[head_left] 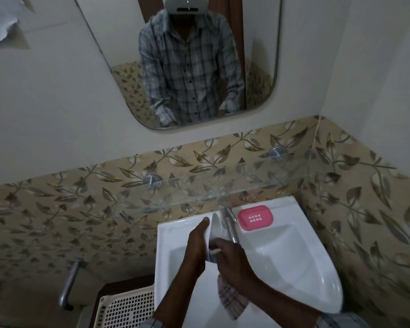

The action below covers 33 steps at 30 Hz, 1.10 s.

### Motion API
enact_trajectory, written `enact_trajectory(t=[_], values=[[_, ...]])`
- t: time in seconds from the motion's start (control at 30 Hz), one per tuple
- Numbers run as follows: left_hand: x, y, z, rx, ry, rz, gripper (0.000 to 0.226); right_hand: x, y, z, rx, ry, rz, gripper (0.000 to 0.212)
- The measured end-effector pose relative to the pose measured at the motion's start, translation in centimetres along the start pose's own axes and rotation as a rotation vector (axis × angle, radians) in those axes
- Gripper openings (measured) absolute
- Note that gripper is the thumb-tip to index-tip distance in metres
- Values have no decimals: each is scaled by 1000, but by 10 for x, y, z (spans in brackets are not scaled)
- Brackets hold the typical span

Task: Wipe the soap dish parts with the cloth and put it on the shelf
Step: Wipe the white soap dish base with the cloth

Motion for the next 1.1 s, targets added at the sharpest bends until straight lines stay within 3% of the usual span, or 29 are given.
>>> enact_trajectory(t=[0.07,0.13,0.2,0.33,0.43,0.5,0.6,0.67,0.73,0.77,0.83,0.87,0.93,1.03,1.1], values=[[-8,-1,-2,-3,3,286,53,-2,13,-1,44,385,392,34],[-18,-11,-5,38,99,601,57,-5,21,-5,45,645,598,42],[-24,-20,-5,88,245,827,57,-9,23,-9,38,793,682,41],[-14,-22,-8,199,496,1020,66,-16,27,-16,45,978,735,40],[0,-21,-18,245,449,954,76,-1,29,-21,103,894,554,32],[-2,-21,-19,239,476,945,74,10,23,-22,150,779,382,38],[-2,-32,-3,378,538,834,74,3,23,-38,-15,502,269,48],[-9,-29,-4,401,238,526,74,0,25,-50,-87,332,191,53],[-15,-18,-7,362,-113,59,68,7,21,-48,0,189,41,58],[-15,-21,-1,400,-158,-180,69,9,15,-39,113,113,-36,56],[-11,-30,5,405,-60,-423,78,8,-2,-19,303,-116,-202,55],[-8,-32,7,347,2,-447,78,7,-7,-14,321,-204,-272,58],[1,-28,11,202,64,-335,62,10,-7,-14,265,-141,-212,66],[6,-21,1,-17,30,107,44,5,4,-16,192,158,121,59],[6,-29,-3,17,15,368,50,-3,8,-20,149,333,345,49]])
Point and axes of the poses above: each hand's wrist, its own y-axis towards the middle knuckle, its own z-axis out of the palm, x = y × z, the point moved 7 cm from there along y, towards the middle knuckle, and after that the axes turned 15 degrees about -x, right-handed, at the moved point
